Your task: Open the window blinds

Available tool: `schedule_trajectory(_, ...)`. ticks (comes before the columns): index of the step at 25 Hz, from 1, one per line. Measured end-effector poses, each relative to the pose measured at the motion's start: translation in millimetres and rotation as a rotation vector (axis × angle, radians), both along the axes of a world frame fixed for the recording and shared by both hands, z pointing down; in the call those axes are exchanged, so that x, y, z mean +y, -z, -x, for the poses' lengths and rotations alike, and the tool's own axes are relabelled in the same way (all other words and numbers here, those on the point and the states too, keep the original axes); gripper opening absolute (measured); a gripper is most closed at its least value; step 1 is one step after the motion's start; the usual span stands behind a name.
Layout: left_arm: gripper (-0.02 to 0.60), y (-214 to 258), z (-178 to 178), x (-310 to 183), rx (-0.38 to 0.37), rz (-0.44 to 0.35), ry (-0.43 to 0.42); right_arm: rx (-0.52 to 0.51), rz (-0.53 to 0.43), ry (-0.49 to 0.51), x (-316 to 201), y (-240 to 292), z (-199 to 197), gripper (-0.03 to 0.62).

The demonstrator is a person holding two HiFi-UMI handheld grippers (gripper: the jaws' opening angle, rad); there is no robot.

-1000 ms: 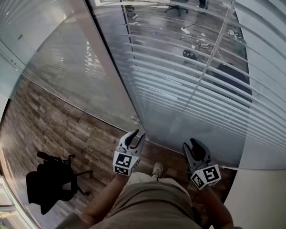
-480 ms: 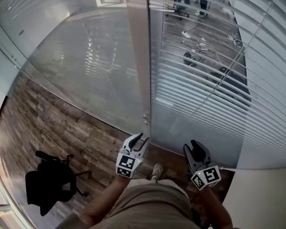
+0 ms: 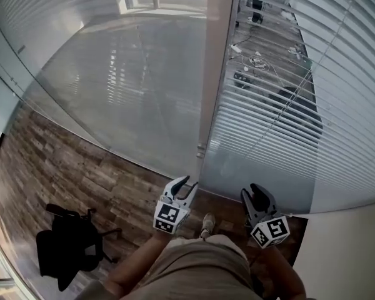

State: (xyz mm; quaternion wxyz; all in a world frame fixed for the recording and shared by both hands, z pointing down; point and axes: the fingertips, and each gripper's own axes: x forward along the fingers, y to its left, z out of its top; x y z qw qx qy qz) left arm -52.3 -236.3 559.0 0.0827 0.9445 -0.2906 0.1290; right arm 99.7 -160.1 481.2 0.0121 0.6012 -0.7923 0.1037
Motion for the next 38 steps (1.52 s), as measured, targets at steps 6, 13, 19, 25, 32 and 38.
schedule_trajectory(6, 0.133, -5, 32, 27, 0.002, 0.003, -0.027, 0.003, 0.007, -0.032, 28, -3, 31, 0.137)
schedule_trajectory(13, 0.133, 1, 71, 51, 0.010, 0.000, -0.031, 0.029, 0.001, -0.051, 54, 1, 66, 0.137)
schedule_trajectory(19, 0.133, -4, 105, 84, 0.042, 0.013, -0.019, 0.061, 0.024, -0.053, 90, -8, 98, 0.137)
schedule_trajectory(25, 0.133, -9, 130, 113, 0.081, 0.058, -0.006, 0.084, 0.019, -0.049, 118, -7, 118, 0.137)
schedule_trajectory(32, 0.133, -12, 141, 137, 0.076, 0.055, -0.004, 0.079, 0.003, -0.044, 148, -7, 128, 0.137)
schedule_trajectory(38, 0.133, -4, 141, 154, 0.075, 0.045, 0.004, 0.090, 0.002, -0.025, 163, -8, 127, 0.137)
